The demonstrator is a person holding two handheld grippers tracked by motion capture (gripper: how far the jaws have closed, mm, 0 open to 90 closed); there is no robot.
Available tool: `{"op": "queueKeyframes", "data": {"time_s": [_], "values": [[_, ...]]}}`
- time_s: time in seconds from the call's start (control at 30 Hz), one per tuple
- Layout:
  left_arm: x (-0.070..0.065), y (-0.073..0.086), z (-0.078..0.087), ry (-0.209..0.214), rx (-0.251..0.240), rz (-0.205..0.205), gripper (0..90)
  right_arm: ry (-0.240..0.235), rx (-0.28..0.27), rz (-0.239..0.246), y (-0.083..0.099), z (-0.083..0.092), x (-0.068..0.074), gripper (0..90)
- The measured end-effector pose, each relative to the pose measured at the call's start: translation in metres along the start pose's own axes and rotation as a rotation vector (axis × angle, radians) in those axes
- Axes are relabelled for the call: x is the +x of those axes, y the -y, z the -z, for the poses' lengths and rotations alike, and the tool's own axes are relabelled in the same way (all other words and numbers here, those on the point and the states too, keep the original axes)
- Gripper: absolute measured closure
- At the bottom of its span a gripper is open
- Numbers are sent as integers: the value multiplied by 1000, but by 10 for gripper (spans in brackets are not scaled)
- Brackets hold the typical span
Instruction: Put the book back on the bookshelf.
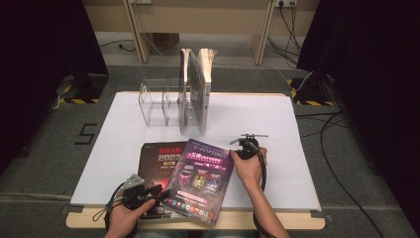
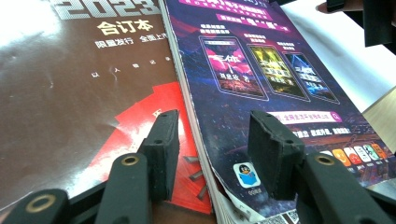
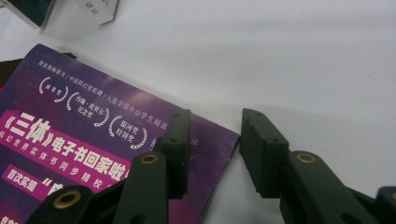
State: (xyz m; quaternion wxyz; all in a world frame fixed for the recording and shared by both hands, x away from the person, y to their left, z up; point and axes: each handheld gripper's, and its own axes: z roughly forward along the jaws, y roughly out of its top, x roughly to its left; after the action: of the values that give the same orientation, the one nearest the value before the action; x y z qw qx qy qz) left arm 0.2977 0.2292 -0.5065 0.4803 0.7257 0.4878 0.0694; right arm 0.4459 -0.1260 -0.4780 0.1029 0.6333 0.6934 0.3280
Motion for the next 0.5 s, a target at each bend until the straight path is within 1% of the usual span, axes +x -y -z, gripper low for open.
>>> {"op": "queueKeyframes", "data": {"time_s": [0.03, 0.13, 0.3, 0.33, 0.4, 0.43, 0.5], "values": [[0, 0, 0, 1, 2, -2, 529, 2, 1, -6, 0, 0, 0, 643], [-1, 0, -1, 13, 9, 2, 536, 13, 4, 5, -1, 0, 2, 648], [-2, 0, -1, 29, 20, 11, 554, 7, -2, -1, -2, -3, 6, 650], [-3, 0, -1, 33, 22, 14, 558, 5, -7, 9, -2, -4, 5, 649], [-3, 0, -1, 30, 27, 9, 564, -1, -1, -2, -4, -6, 8, 647], [-3, 0, -1, 30, 27, 9, 567, -1, -1, 11, -5, -7, 9, 645], [-3, 0, 0, 29, 32, 6, 576, -4, 4, 10, -7, -9, 12, 645]]}}
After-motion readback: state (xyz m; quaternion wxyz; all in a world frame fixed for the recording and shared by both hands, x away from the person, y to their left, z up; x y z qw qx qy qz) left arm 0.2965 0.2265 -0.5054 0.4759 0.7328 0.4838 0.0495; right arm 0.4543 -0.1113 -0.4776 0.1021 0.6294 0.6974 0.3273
